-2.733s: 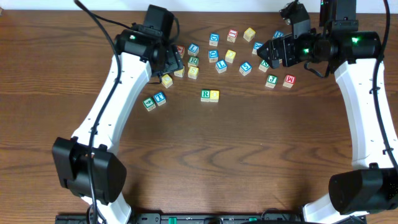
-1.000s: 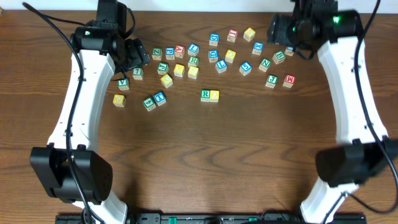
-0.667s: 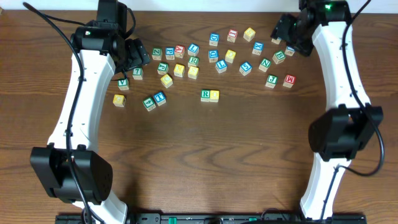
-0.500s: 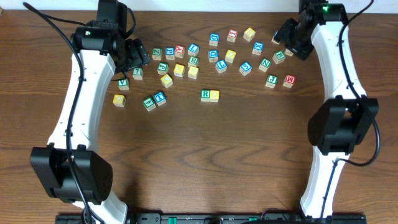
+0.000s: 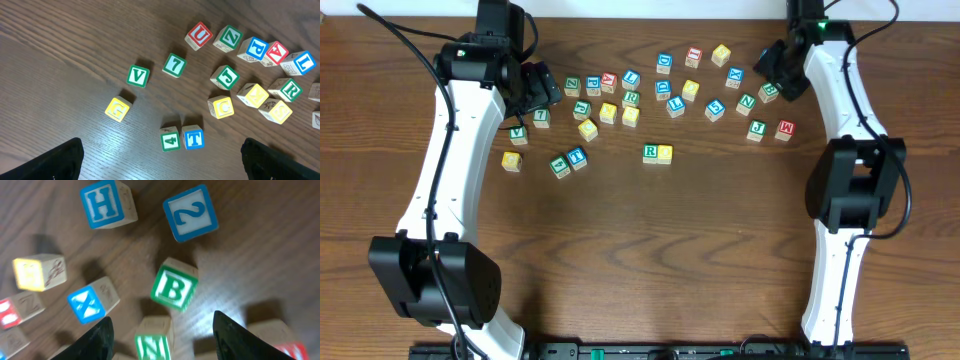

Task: Spell out ROBOT
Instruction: 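Lower the right gripper and grasp the green B block, then carry the green B block left toward the O block, then set the B block right of the O block and open the right gripper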

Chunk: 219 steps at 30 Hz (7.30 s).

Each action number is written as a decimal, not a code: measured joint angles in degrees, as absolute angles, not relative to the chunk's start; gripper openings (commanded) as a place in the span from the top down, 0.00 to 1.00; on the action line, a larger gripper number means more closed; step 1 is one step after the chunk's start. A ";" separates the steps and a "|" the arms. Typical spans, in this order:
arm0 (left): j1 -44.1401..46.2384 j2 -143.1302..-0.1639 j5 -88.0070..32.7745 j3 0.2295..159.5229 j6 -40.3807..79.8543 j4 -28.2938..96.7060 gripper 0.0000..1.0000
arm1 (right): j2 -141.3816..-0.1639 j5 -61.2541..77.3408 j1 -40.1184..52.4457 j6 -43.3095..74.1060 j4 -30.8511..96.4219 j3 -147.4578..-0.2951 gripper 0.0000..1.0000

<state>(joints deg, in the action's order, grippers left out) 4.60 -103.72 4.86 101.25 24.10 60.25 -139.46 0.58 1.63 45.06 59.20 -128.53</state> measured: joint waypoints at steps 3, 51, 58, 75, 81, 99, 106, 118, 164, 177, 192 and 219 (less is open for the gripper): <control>4.60 -103.72 4.86 101.25 24.10 60.27 0.01 | -141.43 0.58 1.63 45.21 57.36 -128.53 0.45; 4.60 -103.72 4.86 101.25 24.10 60.25 0.00 | -141.99 -2.26 1.63 20.75 51.55 -122.72 0.62; 4.60 -103.72 4.86 101.25 24.10 60.25 0.00 | -141.99 -2.39 1.63 20.27 49.63 -122.72 0.66; 4.60 -103.72 4.86 101.25 24.10 60.25 0.00 | -141.88 -4.32 1.63 22.28 47.22 -119.83 0.77; 4.60 -103.72 4.86 101.25 24.10 60.25 0.00 | -141.12 -4.32 1.63 22.13 47.46 -119.79 0.77; 4.60 -103.72 4.86 101.25 24.10 60.25 0.00 | -122.87 3.86 6.68 16.88 67.77 -119.55 0.77; 4.60 -103.72 4.86 101.25 24.10 60.25 0.00 | -123.26 4.64 14.17 16.47 70.61 -115.37 0.77; 4.60 -103.72 4.86 101.25 24.10 60.25 0.00 | -123.37 5.43 20.29 18.06 60.18 -101.69 0.79; 4.60 -103.72 4.86 101.25 24.10 60.25 0.00 | -123.37 1.02 24.84 25.63 48.10 -92.90 0.68; 4.60 -103.72 4.86 101.25 24.10 60.25 0.00 | -123.37 0.38 24.82 25.65 47.79 -92.90 0.68; 4.60 -103.72 4.86 101.25 24.10 60.25 0.00 | -111.66 0.14 21.69 25.76 50.04 -93.41 0.74; 4.60 -103.72 4.86 101.25 24.10 60.25 0.00 | -124.31 4.19 19.27 26.94 50.78 -92.77 0.99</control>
<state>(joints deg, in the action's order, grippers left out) 4.60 -103.72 4.86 101.25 24.10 60.25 -124.31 4.19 19.27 26.94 50.78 -92.77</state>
